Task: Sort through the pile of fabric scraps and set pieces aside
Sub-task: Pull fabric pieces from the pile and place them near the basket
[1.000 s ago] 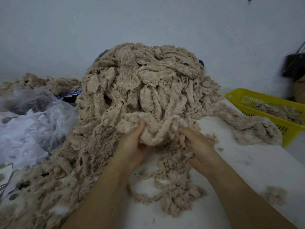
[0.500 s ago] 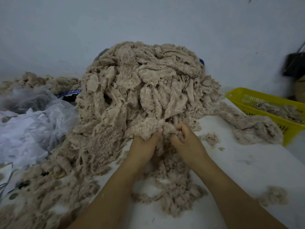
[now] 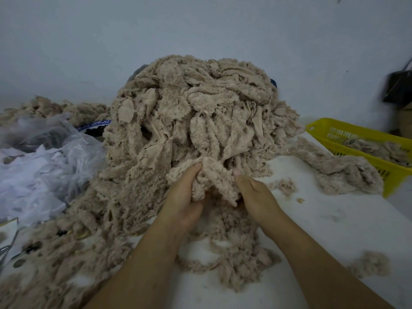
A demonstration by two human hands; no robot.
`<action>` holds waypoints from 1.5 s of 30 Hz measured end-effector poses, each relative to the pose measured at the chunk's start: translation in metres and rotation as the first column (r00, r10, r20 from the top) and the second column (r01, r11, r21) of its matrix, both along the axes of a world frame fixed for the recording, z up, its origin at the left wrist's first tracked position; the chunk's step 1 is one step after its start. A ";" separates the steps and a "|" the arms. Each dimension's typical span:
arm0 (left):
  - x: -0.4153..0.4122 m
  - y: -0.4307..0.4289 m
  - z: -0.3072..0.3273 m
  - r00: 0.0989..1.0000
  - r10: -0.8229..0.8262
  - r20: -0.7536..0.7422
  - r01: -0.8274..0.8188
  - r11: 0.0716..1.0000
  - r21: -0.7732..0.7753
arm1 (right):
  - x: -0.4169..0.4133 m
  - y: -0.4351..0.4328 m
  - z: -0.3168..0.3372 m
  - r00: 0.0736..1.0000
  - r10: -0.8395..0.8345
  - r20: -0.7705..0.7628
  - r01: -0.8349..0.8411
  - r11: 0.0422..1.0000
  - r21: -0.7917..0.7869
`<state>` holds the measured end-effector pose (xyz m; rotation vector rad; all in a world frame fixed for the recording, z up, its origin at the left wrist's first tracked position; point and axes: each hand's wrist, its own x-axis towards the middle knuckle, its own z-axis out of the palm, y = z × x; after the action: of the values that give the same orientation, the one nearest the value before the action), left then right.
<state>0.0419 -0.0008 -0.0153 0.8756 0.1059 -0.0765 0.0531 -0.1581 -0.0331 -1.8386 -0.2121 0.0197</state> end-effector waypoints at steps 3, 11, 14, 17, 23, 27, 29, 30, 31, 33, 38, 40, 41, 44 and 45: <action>0.000 0.000 0.000 1.000 0.022 -0.004 -0.022 1.000 0.020 | 0.002 -0.001 0.001 1.000 0.009 -0.030 -0.007 0.998 0.068; -0.001 -0.002 0.002 1.000 0.018 0.017 -0.017 1.000 -0.008 | -0.002 0.004 0.002 0.984 0.154 0.087 -0.142 0.982 -0.125; 0.000 -0.002 0.002 0.999 0.054 0.001 -0.054 0.997 -0.046 | 0.000 0.004 0.001 0.988 0.077 0.131 -0.065 0.994 -0.094; 0.001 -0.001 0.001 0.998 0.060 -0.035 -0.062 0.996 -0.059 | -0.001 0.000 0.005 1.000 0.011 0.026 -0.012 0.999 0.034; 0.003 0.002 -0.003 0.999 0.019 -0.044 -0.018 1.000 0.011 | -0.001 -0.001 0.007 0.994 -0.067 -0.081 0.082 0.977 0.196; 0.005 0.003 -0.004 0.998 0.028 -0.052 -0.028 1.000 0.007 | 0.000 -0.003 0.014 0.977 -0.094 -0.194 0.150 0.941 0.302; 0.007 0.003 -0.004 0.998 0.044 -0.051 -0.043 0.999 0.025 | 0.003 -0.004 0.015 0.967 -0.105 -0.233 0.192 0.901 0.390; 0.007 0.003 -0.004 0.997 0.050 -0.062 -0.049 0.999 0.023 | 0.004 -0.004 0.015 0.967 -0.088 -0.240 0.188 0.882 0.433; 0.007 0.003 -0.003 0.996 0.047 -0.076 -0.047 0.999 0.004 | 0.005 -0.004 0.015 0.969 -0.053 -0.242 0.167 0.861 0.481; 0.006 0.003 0.000 0.995 -0.021 -0.099 0.014 0.997 -0.071 | 0.006 -0.006 0.013 0.967 -0.004 -0.253 0.153 0.806 0.572; 0.006 0.004 0.000 0.995 -0.029 -0.095 0.017 0.992 -0.127 | 0.009 -0.007 0.015 0.956 -0.006 -0.294 0.216 0.693 0.688; 0.007 0.011 0.001 0.996 0.016 -0.093 -0.030 0.988 -0.150 | 0.011 -0.011 0.016 0.940 -0.070 -0.335 0.293 0.670 0.683; 0.007 0.015 0.000 0.995 0.042 -0.086 -0.056 0.983 -0.177 | 0.012 -0.014 0.017 0.936 -0.091 -0.339 0.313 0.654 0.689; 0.010 0.025 0.000 0.988 0.151 -0.041 -0.156 0.959 -0.235 | 0.014 -0.022 0.020 0.943 -0.092 -0.319 0.313 0.567 0.762; 0.011 0.026 0.000 0.982 0.187 -0.042 -0.191 0.958 -0.216 | 0.015 -0.024 0.019 0.944 -0.100 -0.313 0.315 0.549 0.774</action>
<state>0.0527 0.0249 -0.0153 0.6407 0.1973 0.0806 0.0685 -0.1819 -0.0141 -0.8803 0.1673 -0.0284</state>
